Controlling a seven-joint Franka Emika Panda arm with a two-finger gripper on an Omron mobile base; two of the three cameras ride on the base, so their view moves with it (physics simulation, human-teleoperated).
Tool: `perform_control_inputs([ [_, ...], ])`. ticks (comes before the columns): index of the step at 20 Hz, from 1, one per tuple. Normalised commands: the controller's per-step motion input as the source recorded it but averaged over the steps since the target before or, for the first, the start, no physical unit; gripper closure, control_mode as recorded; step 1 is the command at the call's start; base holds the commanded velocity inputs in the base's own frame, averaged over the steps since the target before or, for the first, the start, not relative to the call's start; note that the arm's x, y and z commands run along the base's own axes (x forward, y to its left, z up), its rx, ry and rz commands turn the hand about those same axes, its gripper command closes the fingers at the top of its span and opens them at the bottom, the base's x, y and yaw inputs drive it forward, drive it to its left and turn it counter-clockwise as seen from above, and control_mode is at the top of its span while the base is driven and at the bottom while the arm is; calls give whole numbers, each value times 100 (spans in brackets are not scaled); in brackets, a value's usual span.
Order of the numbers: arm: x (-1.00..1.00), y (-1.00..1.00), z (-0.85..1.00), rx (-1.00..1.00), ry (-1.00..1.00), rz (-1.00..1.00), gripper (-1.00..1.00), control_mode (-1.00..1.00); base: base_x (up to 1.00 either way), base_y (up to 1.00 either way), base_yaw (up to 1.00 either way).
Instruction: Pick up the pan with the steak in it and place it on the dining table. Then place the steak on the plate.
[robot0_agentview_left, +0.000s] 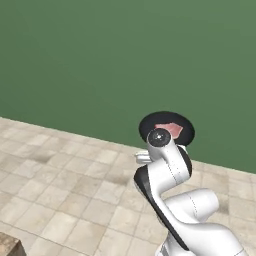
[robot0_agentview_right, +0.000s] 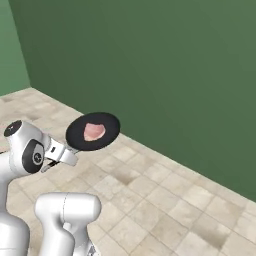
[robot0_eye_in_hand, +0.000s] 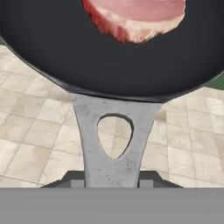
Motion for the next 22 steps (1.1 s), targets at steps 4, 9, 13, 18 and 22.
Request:
perform_control_inputs([
  [4,0,0,0,0,0,0,100,100,0,0,48],
  [9,0,0,0,0,0,0,100,100,0,0,48],
  [13,0,0,0,0,0,0,100,100,0,0,48],
  [18,0,0,0,0,0,0,100,100,0,0,48],
  [22,0,0,0,0,0,0,100,100,13,-7,23],
])
